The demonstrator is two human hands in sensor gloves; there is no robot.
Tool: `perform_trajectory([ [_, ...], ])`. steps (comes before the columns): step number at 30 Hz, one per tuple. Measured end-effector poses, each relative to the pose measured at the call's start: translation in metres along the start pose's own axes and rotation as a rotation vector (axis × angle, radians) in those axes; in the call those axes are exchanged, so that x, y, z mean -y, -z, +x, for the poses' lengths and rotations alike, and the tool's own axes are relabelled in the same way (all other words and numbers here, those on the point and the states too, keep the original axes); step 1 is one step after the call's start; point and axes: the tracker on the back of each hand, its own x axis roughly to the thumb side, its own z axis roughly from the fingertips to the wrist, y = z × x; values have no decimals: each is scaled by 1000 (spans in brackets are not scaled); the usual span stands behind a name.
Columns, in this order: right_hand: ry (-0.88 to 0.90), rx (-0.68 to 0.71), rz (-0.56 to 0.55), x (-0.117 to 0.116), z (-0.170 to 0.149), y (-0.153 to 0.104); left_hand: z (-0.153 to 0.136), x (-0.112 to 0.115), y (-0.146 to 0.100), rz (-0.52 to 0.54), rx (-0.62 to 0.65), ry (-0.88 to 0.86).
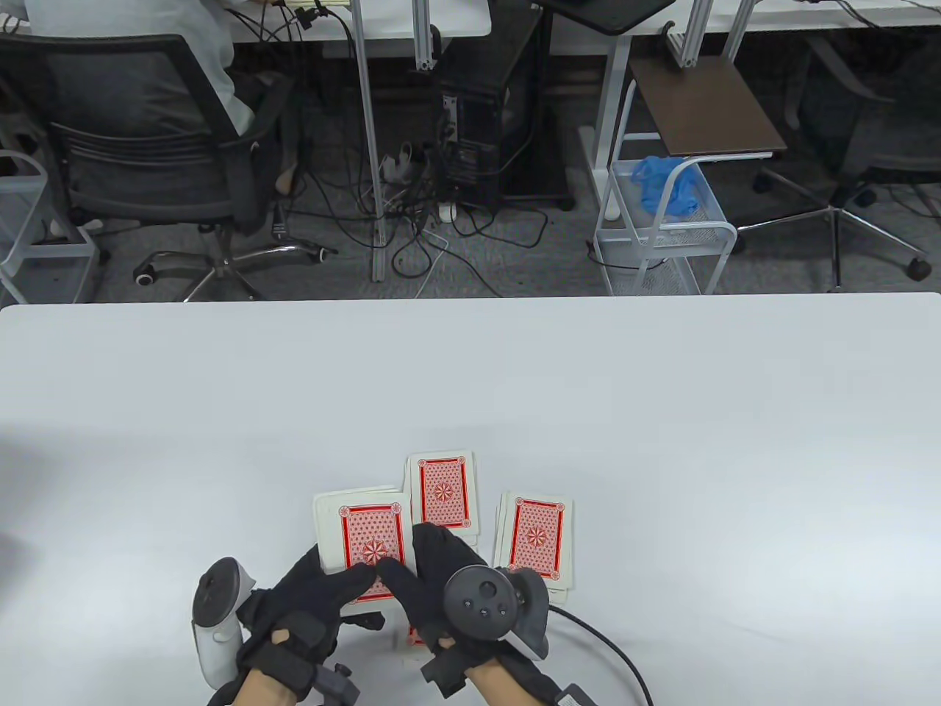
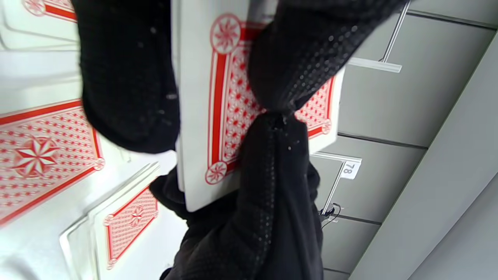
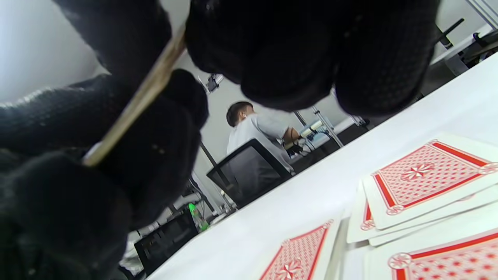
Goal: Four-player card dealing with fan arrangement
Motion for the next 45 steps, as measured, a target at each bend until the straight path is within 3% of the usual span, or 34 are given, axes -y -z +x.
perform_trajectory([
  [3,81,-18,-15,5,-3,0,-5,-1,2,-79,-4,-123],
  [8,339,-133,96,11,-26,11,-10,-8,4,-81,-10,-173],
  [10,426,-210,48,14,-40,18,-7,-17,1,19,-13,-129],
  [13,378,-301,-38,17,-57,29,2,-31,-7,187,-13,-8],
  [15,264,-413,31,13,-72,45,7,-40,-11,261,0,67],
  [21,-109,-552,225,-9,-93,78,10,-43,-12,249,24,-7],
  [24,-337,-570,221,-21,-96,85,13,-42,-12,235,44,0],
  [27,-615,-566,287,-30,-98,87,16,-41,-12,222,61,2],
  [30,-734,-589,369,-33,-102,86,16,-41,-12,219,64,10],
  [32,-724,-592,333,-28,-99,85,15,-42,-11,224,59,26],
  [34,-652,-490,239,-18,-88,85,13,-42,-11,232,46,35],
  [35,-543,-431,164,-11,-78,84,12,-42,-11,231,41,33],
  [37,-330,-346,133,-2,-63,78,11,-39,-9,217,36,30],
  [39,-68,-285,122,4,-46,65,9,-34,-8,199,30,35],
  [41,64,-237,143,8,-29,47,8,-26,-6,160,28,55],
  [45,28,-161,193,13,-11,26,9,-10,-4,99,45,38],
])
